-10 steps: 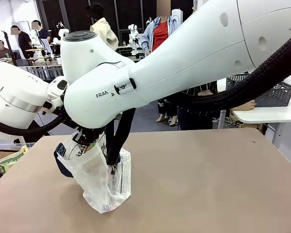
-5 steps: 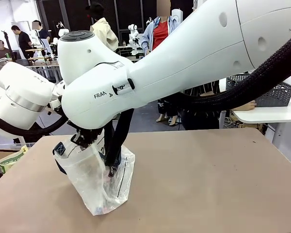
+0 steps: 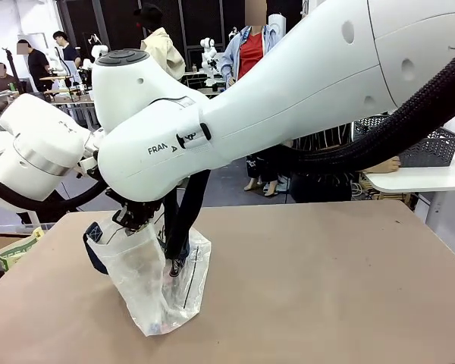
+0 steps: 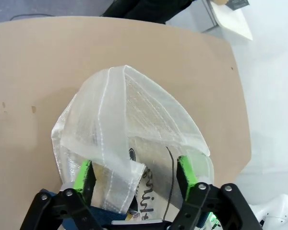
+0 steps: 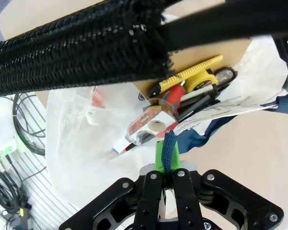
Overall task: Transfer purchased items from the store into the shopping bag.
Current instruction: Move the Reusable shopping bag to the right side of the table.
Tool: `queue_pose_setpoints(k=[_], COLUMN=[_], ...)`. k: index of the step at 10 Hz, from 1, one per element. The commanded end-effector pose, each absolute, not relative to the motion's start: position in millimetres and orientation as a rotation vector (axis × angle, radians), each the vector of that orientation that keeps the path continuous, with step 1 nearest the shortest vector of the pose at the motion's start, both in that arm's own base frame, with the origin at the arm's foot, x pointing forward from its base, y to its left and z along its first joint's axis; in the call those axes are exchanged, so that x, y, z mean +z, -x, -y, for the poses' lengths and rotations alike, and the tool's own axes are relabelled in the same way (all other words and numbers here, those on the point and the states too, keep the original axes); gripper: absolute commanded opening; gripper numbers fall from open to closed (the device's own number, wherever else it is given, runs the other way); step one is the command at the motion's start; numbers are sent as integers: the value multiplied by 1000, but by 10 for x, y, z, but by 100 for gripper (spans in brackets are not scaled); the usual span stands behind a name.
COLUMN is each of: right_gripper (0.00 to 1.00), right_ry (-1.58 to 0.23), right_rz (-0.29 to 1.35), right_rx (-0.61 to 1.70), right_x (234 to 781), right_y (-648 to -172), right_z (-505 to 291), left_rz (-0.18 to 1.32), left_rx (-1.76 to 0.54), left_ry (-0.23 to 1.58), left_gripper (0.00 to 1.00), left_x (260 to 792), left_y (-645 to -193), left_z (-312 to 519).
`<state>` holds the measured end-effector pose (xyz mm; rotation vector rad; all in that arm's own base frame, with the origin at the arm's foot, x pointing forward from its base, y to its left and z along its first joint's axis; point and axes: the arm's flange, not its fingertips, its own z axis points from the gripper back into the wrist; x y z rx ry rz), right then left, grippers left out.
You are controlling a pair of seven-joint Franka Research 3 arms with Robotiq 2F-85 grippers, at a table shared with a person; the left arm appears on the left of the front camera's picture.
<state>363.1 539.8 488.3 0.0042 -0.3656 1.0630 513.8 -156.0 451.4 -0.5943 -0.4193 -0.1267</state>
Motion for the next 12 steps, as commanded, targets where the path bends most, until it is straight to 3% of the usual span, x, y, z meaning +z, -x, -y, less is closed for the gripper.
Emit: queue_pose_setpoints(k=[1, 12], right_gripper=[0, 0], right_ry=[6, 5], right_rz=[402, 415], right_rx=[1051, 984], right_x=[4921, 4995], right_y=[-3585, -3680], right_z=[-5470, -5273], left_rz=[433, 407], left_rx=[-112, -243], left_ry=[620, 957], left_gripper=[81, 81], left_x=[4546, 4595], left_y=[-5149, -4969], left_z=[1588, 1141])
